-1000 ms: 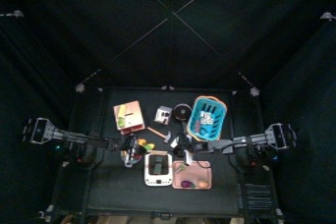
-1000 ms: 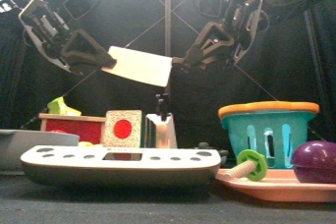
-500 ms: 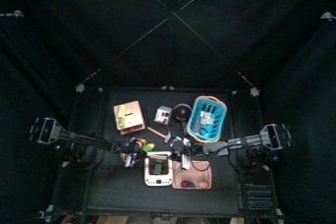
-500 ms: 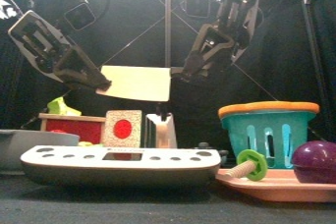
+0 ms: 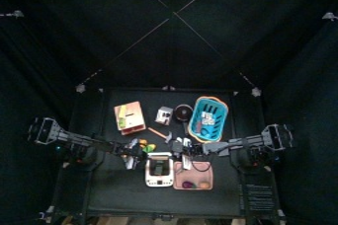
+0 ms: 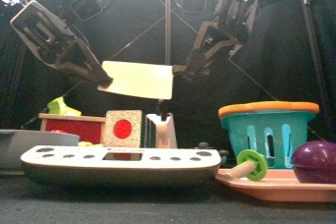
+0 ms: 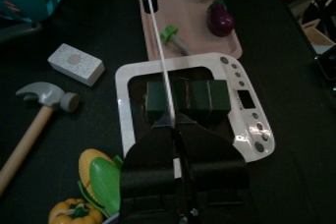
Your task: Cut sushi roll
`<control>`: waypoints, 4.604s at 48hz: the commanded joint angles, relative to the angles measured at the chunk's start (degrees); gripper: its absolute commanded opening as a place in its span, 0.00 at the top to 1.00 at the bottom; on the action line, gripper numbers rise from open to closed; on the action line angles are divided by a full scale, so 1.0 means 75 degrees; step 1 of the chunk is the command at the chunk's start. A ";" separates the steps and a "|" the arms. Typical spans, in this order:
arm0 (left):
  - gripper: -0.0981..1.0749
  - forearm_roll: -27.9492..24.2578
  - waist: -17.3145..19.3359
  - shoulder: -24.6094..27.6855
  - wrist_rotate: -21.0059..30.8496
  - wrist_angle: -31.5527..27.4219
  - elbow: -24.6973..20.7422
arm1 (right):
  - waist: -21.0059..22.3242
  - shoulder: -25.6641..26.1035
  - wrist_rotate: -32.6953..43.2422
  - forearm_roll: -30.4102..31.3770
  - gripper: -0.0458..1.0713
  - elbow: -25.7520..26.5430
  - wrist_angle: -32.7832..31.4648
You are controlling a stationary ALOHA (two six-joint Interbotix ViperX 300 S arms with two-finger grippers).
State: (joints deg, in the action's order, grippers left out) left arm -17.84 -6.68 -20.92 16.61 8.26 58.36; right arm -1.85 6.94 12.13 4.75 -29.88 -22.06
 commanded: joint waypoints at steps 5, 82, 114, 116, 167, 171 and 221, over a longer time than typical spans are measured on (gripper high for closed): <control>0.70 -0.0047 -0.0094 -0.0504 -0.0035 -0.0094 0.0129 | 0.0176 0.0129 0.0059 0.0211 0.53 0.0469 -0.0340; 0.70 -0.0117 -0.0070 0.0820 0.0000 -0.0246 0.0082 | -0.1301 -0.0363 0.3340 0.2918 0.52 0.0234 -0.0691; 0.70 -0.0094 -0.0105 0.1219 0.0000 -0.0234 0.0059 | -0.1313 -0.0504 0.3328 0.2555 0.52 -0.0035 -0.0117; 0.70 -0.0094 -0.0129 0.1219 0.0000 -0.0234 0.0059 | -0.1324 -0.0504 0.3328 0.2543 0.52 -0.0035 -0.0105; 0.70 -0.0117 -0.0059 0.1113 -0.0023 -0.0305 -0.0047 | -0.1266 -0.0270 0.3316 0.2672 0.52 -0.0082 -0.0246; 0.70 -0.0117 -0.0070 0.1160 -0.0023 -0.0305 -0.0047 | -0.1266 -0.0352 0.3316 0.2672 0.52 -0.0082 -0.0234; 0.70 -0.0094 -0.0070 0.1430 -0.0012 -0.0352 -0.0012 | -0.1289 -0.0773 0.3305 0.2625 0.52 -0.0094 -0.0082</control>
State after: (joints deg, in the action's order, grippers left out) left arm -18.54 -7.03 -10.72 16.44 6.42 57.83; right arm -11.34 0.62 37.00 24.70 -30.85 -22.85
